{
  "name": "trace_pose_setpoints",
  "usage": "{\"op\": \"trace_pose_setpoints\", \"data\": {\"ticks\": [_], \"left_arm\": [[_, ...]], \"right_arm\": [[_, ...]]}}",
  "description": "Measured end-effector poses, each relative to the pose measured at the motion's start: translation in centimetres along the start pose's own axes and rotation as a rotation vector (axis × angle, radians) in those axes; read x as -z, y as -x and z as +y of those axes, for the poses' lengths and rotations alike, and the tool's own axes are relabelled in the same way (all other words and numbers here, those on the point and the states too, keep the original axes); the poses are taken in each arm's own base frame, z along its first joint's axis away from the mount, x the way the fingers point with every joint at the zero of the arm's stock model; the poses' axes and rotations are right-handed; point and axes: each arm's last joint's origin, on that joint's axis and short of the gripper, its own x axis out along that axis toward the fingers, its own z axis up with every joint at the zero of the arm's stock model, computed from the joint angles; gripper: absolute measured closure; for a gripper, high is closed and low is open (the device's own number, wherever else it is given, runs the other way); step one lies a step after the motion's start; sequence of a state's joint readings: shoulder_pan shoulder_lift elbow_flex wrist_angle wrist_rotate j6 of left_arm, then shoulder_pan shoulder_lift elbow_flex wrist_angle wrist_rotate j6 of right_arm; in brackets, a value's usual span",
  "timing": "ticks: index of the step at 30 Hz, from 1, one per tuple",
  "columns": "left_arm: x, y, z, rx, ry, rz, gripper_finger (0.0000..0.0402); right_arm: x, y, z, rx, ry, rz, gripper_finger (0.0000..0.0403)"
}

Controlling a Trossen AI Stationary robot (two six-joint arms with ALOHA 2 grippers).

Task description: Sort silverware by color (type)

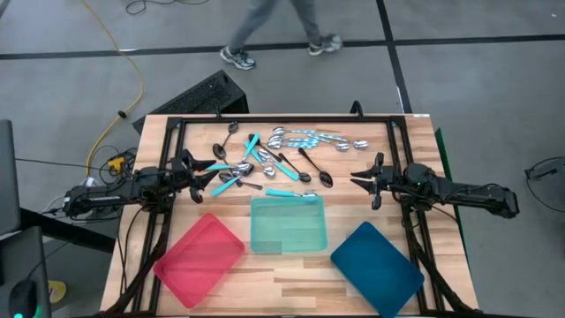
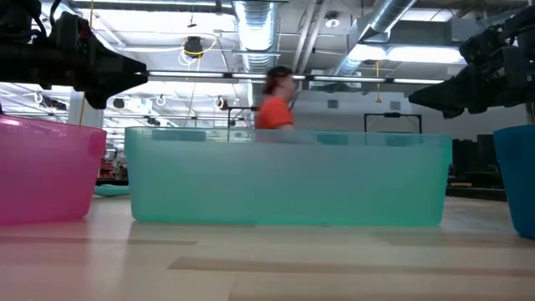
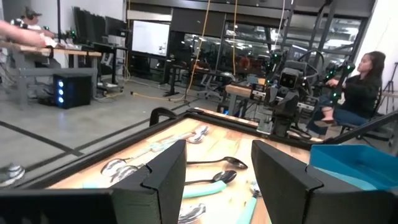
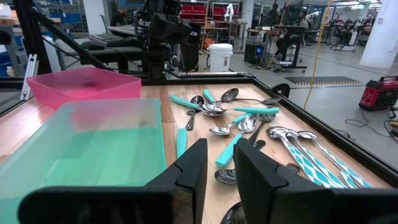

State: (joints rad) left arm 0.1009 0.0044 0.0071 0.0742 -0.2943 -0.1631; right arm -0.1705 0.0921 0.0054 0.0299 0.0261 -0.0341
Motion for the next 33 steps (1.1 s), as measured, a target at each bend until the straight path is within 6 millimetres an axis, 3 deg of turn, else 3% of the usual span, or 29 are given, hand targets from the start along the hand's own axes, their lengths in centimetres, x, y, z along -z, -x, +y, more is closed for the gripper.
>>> {"op": "trace_pose_setpoints", "data": {"ticks": [17,26,33], "left_arm": [[0.06,0.0,-0.05,0.019,0.26,0.01,0.0235],[-0.02,0.0,0.1,-0.036,0.15,-0.01,0.0235],[-0.05,0.0,0.12,-0.04,0.347,-0.017,0.0235]], "right_arm": [[0.0,0.0,0.0,0.0,0.0,0.0,0.03],[0.0,0.0,0.0,0.0,0.0,0.0,0.03],[0.0,0.0,0.0,0.0,0.0,0.0,0.03]]}}
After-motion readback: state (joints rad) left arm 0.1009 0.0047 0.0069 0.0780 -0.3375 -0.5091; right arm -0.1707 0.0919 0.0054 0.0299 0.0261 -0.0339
